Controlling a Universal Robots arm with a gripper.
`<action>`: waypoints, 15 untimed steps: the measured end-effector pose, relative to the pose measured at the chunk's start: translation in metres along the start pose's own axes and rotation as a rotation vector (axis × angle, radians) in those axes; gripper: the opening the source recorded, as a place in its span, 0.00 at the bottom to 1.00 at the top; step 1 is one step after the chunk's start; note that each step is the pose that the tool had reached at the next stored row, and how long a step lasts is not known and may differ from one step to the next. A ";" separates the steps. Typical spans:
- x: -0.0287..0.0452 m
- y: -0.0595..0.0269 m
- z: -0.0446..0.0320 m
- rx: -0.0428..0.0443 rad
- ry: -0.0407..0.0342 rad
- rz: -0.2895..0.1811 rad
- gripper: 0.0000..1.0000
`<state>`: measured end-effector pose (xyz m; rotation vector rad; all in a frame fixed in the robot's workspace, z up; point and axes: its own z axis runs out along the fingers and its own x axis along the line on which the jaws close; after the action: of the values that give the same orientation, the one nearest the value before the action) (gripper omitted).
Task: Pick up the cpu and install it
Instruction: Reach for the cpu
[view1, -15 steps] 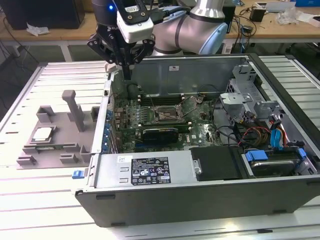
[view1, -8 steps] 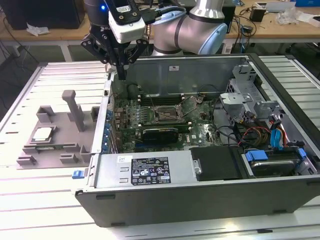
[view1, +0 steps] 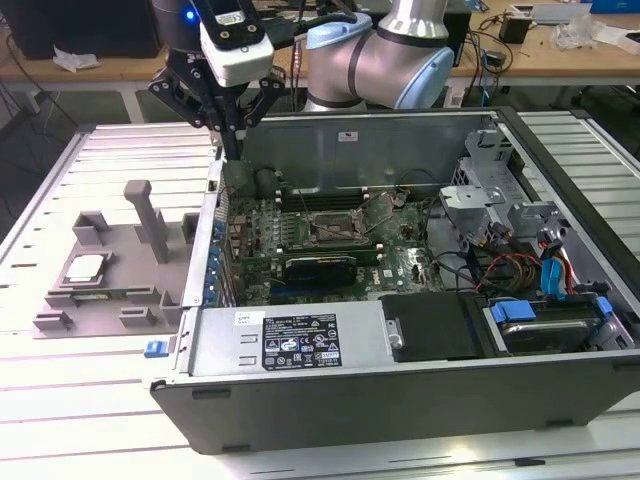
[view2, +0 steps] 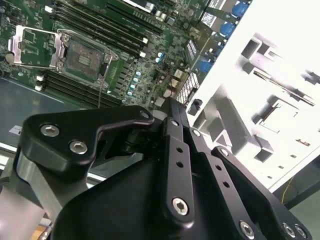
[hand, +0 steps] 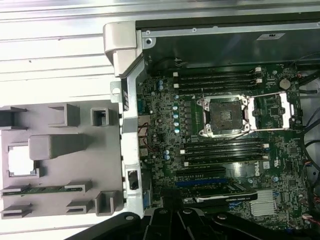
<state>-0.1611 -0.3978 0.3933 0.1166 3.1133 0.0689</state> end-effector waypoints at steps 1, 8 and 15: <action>0.0012 0.0000 0.0000 0.0000 0.0000 0.000 0.11; 0.0098 -0.0004 -0.0003 0.0000 -0.0001 0.000 0.11; 0.0211 -0.0009 -0.0004 -0.0001 -0.0004 0.000 0.11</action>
<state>-0.1822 -0.3971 0.3931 0.1165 3.1129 0.0689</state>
